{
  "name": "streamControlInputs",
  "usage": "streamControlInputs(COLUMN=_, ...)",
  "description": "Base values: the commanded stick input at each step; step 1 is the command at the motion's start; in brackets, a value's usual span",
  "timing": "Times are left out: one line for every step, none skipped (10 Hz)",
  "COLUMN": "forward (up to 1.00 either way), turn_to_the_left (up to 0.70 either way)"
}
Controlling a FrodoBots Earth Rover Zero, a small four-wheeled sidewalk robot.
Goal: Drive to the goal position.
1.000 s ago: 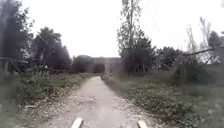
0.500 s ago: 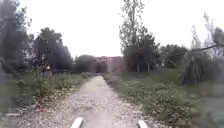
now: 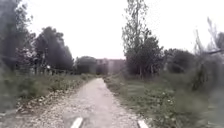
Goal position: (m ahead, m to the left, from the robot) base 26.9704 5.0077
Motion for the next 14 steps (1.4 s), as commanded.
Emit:
streamControlInputs(forward=0.70, turn_to_the_left=0.00)
streamControlInputs(forward=0.70, turn_to_the_left=0.00)
streamControlInputs(forward=0.70, turn_to_the_left=0.00)
streamControlInputs(forward=0.70, turn_to_the_left=0.00)
streamControlInputs(forward=0.70, turn_to_the_left=0.00)
streamControlInputs(forward=0.70, turn_to_the_left=0.00)
streamControlInputs(forward=0.70, turn_to_the_left=0.21)
streamControlInputs(forward=0.70, turn_to_the_left=0.14)
streamControlInputs(forward=0.70, turn_to_the_left=0.00)
streamControlInputs(forward=0.70, turn_to_the_left=0.00)
streamControlInputs(forward=0.70, turn_to_the_left=0.00)
streamControlInputs(forward=0.70, turn_to_the_left=0.00)
streamControlInputs(forward=0.70, turn_to_the_left=0.00)
streamControlInputs(forward=0.70, turn_to_the_left=0.00)
